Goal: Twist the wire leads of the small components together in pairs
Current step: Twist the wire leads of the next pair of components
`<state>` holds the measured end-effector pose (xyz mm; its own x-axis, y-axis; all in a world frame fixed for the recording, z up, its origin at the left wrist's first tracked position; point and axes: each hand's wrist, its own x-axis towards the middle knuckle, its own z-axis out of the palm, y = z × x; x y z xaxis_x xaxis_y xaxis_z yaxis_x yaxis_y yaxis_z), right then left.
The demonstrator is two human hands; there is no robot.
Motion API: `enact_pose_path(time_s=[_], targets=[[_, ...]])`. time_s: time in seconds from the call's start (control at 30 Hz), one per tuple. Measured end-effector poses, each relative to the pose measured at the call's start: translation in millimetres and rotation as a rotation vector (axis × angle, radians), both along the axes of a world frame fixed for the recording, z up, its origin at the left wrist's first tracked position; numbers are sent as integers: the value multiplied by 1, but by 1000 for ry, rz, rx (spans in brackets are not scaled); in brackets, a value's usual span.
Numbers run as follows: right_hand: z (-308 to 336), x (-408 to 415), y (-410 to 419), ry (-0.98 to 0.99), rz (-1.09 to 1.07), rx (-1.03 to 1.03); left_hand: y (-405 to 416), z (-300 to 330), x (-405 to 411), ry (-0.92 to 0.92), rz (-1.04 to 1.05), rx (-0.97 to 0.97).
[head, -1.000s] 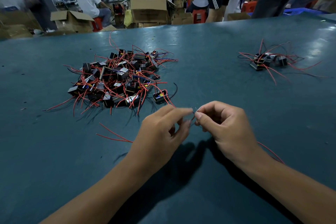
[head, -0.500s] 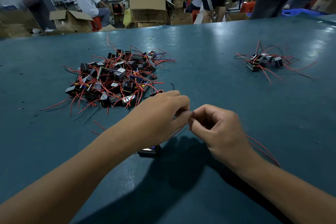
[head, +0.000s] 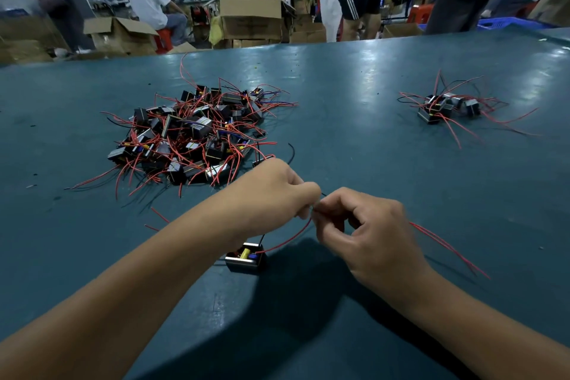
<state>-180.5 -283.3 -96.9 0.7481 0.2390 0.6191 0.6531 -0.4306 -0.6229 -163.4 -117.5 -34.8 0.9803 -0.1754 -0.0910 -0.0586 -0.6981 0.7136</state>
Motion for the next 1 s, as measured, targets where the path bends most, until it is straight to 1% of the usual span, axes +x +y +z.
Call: enact_pose_path(time_s=[0.03,0.13,0.17,0.23,0.33,0.6,0.73,1.0], targets=[[0,1,-1,8,5,8,6,-1,1,-35,-36,-29],[-1,3,-3,43,32,39,26,-2,-2,-340,-282,-44],[0,3,-3,52,46,47,31,-4,-4,-402,-357,-51],[0,2,-2,62,72,50,37,-12,-4,-477,-432,-47],[1,2,-3,86,110,52,39,-19,-2,-550,-443,-27],[0,2,-4,140,230,80,40,-23,-2,-629,-471,-15],[-1,2,-4,182,264,105,43,-21,-2,-604,-488,-22],[0,2,-3,165,270,72,41,-21,-3,-586,-506,10]])
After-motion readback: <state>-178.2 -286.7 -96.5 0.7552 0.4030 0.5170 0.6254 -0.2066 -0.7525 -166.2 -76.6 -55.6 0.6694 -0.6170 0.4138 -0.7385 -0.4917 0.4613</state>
